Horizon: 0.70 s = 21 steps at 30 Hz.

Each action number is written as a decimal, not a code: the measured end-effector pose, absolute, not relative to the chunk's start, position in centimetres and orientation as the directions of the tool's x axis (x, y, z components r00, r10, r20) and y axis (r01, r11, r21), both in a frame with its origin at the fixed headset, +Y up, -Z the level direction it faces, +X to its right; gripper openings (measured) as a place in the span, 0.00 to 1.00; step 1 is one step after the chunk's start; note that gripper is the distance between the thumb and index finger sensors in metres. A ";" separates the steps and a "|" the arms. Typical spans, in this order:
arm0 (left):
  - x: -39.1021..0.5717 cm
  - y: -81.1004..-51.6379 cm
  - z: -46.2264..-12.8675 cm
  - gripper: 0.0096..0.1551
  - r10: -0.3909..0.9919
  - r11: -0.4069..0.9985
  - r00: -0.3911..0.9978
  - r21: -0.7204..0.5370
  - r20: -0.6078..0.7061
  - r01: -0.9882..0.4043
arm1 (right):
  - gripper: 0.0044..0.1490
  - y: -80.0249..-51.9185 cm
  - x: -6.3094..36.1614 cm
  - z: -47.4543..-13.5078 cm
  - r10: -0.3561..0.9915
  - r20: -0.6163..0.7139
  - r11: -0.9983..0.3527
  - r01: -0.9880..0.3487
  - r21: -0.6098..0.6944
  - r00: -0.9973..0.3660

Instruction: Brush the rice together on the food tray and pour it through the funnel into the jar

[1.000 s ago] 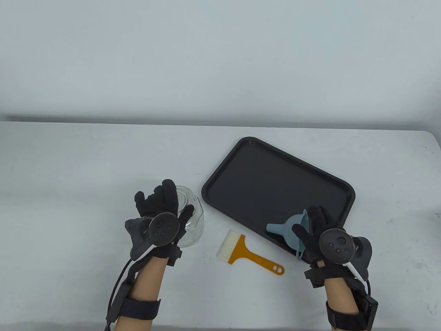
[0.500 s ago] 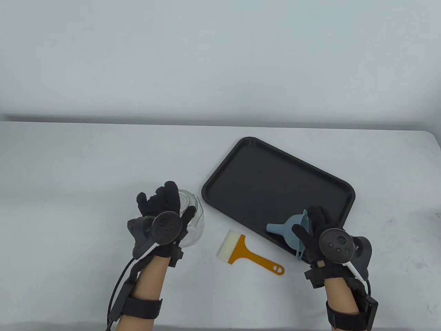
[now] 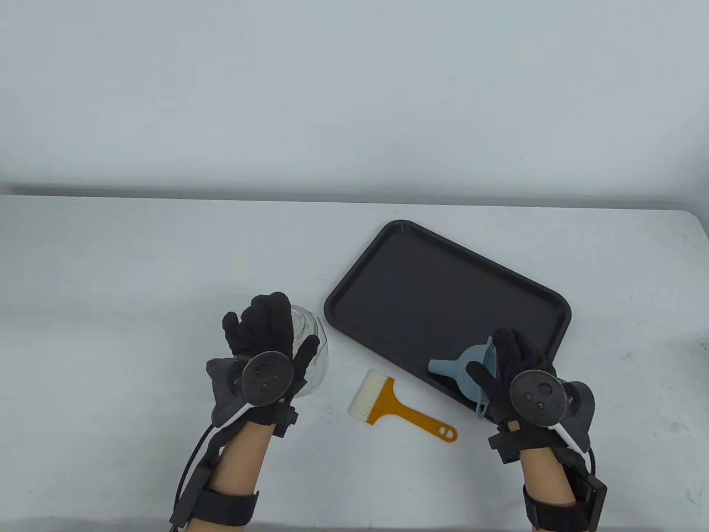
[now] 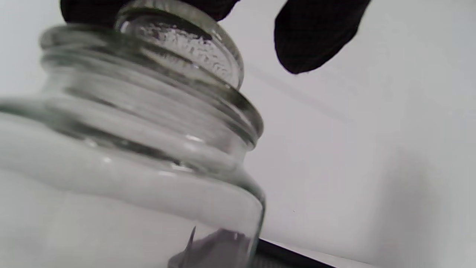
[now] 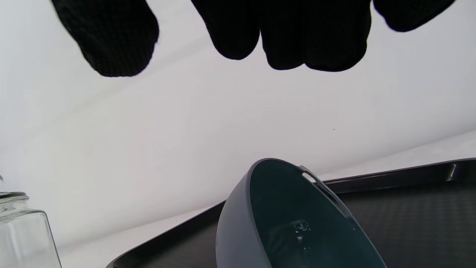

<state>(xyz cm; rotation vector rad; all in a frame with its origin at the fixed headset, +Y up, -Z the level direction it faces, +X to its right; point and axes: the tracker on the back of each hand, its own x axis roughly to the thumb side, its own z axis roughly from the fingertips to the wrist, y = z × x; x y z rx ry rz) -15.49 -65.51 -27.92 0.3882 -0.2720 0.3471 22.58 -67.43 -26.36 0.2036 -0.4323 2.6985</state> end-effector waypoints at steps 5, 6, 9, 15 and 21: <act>-14.4 -65.3 -25.9 0.52 0.196 0.866 0.901 0.363 0.386 -0.344 | 0.52 -67.5 21.3 -26.0 0.289 0.255 -0.891 -0.356 -0.280 -0.923; -14.2 -65.4 -25.6 0.52 0.189 0.867 0.901 0.364 0.390 -0.340 | 0.52 -67.5 21.1 -25.9 0.279 0.263 -0.894 -0.350 -0.281 -0.924; -13.7 -65.9 -24.6 0.52 0.165 0.879 0.897 0.352 0.410 -0.322 | 0.54 -67.7 20.0 -25.8 0.227 0.296 -0.911 -0.310 -0.271 -0.928; -12.3 -67.4 -22.7 0.53 0.056 0.904 0.894 0.358 0.445 -0.235 | 0.56 -68.8 17.7 -25.5 0.127 0.378 -0.946 -0.227 -0.232 -0.917; -11.3 -68.7 -22.2 0.54 0.010 0.934 0.874 0.307 0.485 -0.181 | 0.57 -69.7 15.7 -25.2 0.023 0.439 -0.968 -0.131 -0.216 -0.898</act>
